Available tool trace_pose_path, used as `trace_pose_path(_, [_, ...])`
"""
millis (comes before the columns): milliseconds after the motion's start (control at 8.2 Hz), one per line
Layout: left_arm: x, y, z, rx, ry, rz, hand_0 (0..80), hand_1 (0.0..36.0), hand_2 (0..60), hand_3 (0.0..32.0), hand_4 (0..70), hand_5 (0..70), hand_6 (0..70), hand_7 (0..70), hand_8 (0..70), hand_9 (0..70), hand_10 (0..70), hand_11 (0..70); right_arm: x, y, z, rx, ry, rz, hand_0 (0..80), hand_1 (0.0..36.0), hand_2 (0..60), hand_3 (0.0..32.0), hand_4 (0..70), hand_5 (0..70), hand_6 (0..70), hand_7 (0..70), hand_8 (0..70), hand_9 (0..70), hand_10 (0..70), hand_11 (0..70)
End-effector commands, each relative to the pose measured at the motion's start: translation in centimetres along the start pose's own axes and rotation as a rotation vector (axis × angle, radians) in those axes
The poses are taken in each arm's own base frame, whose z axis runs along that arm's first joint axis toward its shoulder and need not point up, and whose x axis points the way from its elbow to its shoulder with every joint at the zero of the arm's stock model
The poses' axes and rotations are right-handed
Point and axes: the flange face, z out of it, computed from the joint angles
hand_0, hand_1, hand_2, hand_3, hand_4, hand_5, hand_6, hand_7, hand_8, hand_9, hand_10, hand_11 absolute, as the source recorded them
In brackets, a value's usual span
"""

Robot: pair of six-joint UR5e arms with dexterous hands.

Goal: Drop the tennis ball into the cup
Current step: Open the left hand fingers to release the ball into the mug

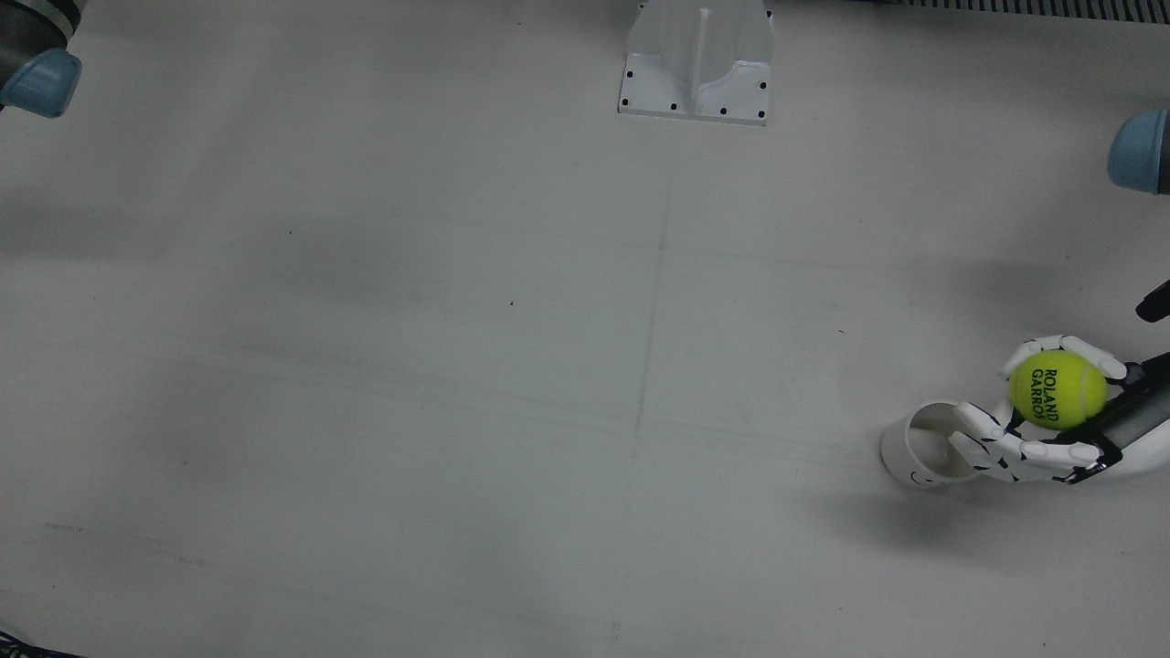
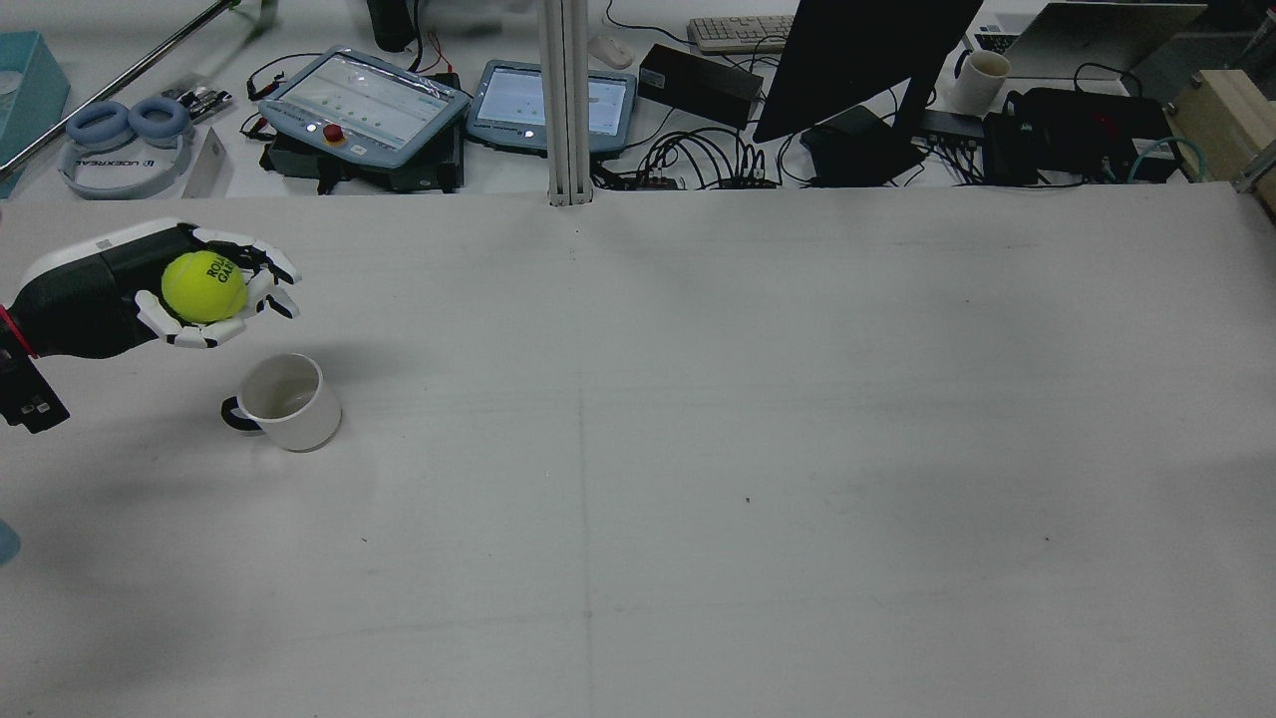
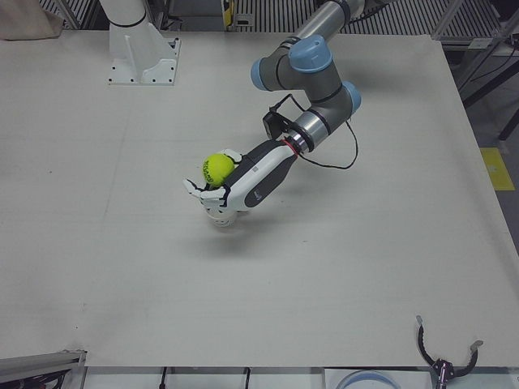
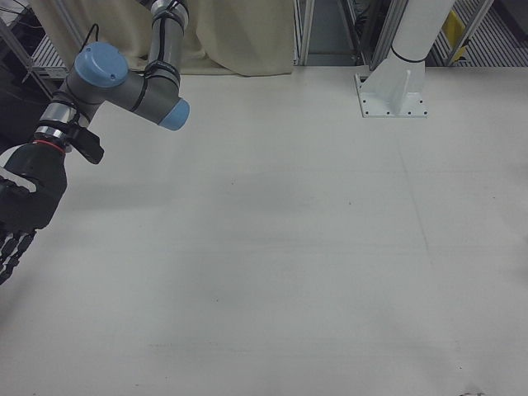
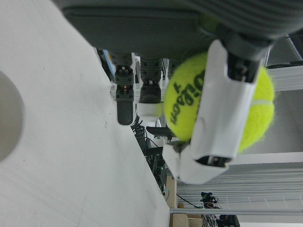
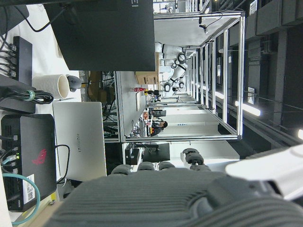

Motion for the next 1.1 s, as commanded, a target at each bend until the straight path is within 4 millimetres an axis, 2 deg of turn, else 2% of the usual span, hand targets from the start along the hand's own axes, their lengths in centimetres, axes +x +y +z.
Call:
trace_pose_path(0, [-1.6, 0.6, 1.4, -0.007, -0.023, 0.008, 65.8, 31.8, 50.0, 0.0, 43.3, 24.3, 70.0, 70.0, 57.9, 70.0, 22.5, 34.6, 0.0, 0.0, 0.0, 0.001, 0.000, 0.000, 0.0, 0.0, 0.0, 0.0, 0.0, 0.0, 0.0, 0.0, 0.0, 0.0, 0.0, 0.0])
trace_pose_path(122, [-1.8, 0.3, 1.3, 0.002, -0.019, 0.013, 59.1, 28.7, 47.8, 0.0, 42.1, 19.7, 70.0, 70.0, 54.9, 70.0, 21.0, 32.1, 0.0, 0.0, 0.0, 0.001, 0.000, 0.000, 0.0, 0.0, 0.0, 0.0, 0.0, 0.0, 0.0, 0.0, 0.0, 0.0, 0.0, 0.0])
trace_pose_path(244, [-1.8, 0.2, 1.3, 0.004, -0.018, 0.013, 56.8, 27.5, 47.5, 0.0, 41.6, 17.6, 66.0, 70.0, 53.6, 70.0, 20.4, 31.0, 0.0, 0.0, 0.0, -0.001, 0.000, 0.000, 0.0, 0.0, 0.0, 0.0, 0.0, 0.0, 0.0, 0.0, 0.0, 0.0, 0.0, 0.0])
trace_pose_path(366, [-1.6, -0.1, 1.3, 0.012, 0.000, 0.014, 56.7, 26.5, 48.0, 0.0, 41.6, 19.8, 70.0, 70.0, 54.6, 70.0, 20.4, 30.9, 0.0, 0.0, 0.0, -0.001, 0.000, 0.000, 0.0, 0.0, 0.0, 0.0, 0.0, 0.0, 0.0, 0.0, 0.0, 0.0, 0.0, 0.0])
trace_pose_path(488, [-1.6, -0.7, 1.2, 0.027, 0.013, 0.025, 56.2, 26.6, 44.6, 0.0, 41.6, 16.6, 61.4, 70.0, 52.8, 70.0, 20.4, 30.8, 0.0, 0.0, 0.0, 0.001, 0.000, 0.000, 0.0, 0.0, 0.0, 0.0, 0.0, 0.0, 0.0, 0.0, 0.0, 0.0, 0.0, 0.0])
trace_pose_path(610, [-1.8, -0.9, 0.8, 0.033, 0.013, 0.029, 56.6, 24.8, 29.6, 0.0, 34.0, 14.1, 50.0, 70.0, 39.7, 59.1, 14.1, 22.0, 0.0, 0.0, 0.0, -0.001, 0.000, 0.000, 0.0, 0.0, 0.0, 0.0, 0.0, 0.0, 0.0, 0.0, 0.0, 0.0, 0.0, 0.0])
trace_pose_path(732, [-1.8, -1.2, 0.4, 0.028, 0.016, 0.032, 58.3, 30.1, 26.4, 0.0, 21.4, 8.2, 16.5, 50.3, 10.7, 21.6, 5.3, 10.0, 0.0, 0.0, 0.0, 0.001, 0.000, 0.000, 0.0, 0.0, 0.0, 0.0, 0.0, 0.0, 0.0, 0.0, 0.0, 0.0, 0.0, 0.0])
trace_pose_path(854, [-2.0, -1.4, 0.1, 0.022, 0.016, 0.031, 61.2, 33.2, 22.0, 0.0, 11.2, 6.6, 4.4, 25.7, 0.2, 3.7, 1.6, 5.2, 0.0, 0.0, 0.0, 0.001, 0.000, 0.000, 0.0, 0.0, 0.0, 0.0, 0.0, 0.0, 0.0, 0.0, 0.0, 0.0, 0.0, 0.0])
trace_pose_path(976, [-2.0, -1.1, 0.3, 0.013, 0.019, 0.031, 62.1, 35.2, 21.4, 0.0, 7.4, 5.1, 0.0, 25.1, 0.0, 3.6, 0.9, 4.4, 0.0, 0.0, 0.0, -0.001, 0.000, 0.000, 0.0, 0.0, 0.0, 0.0, 0.0, 0.0, 0.0, 0.0, 0.0, 0.0, 0.0, 0.0])
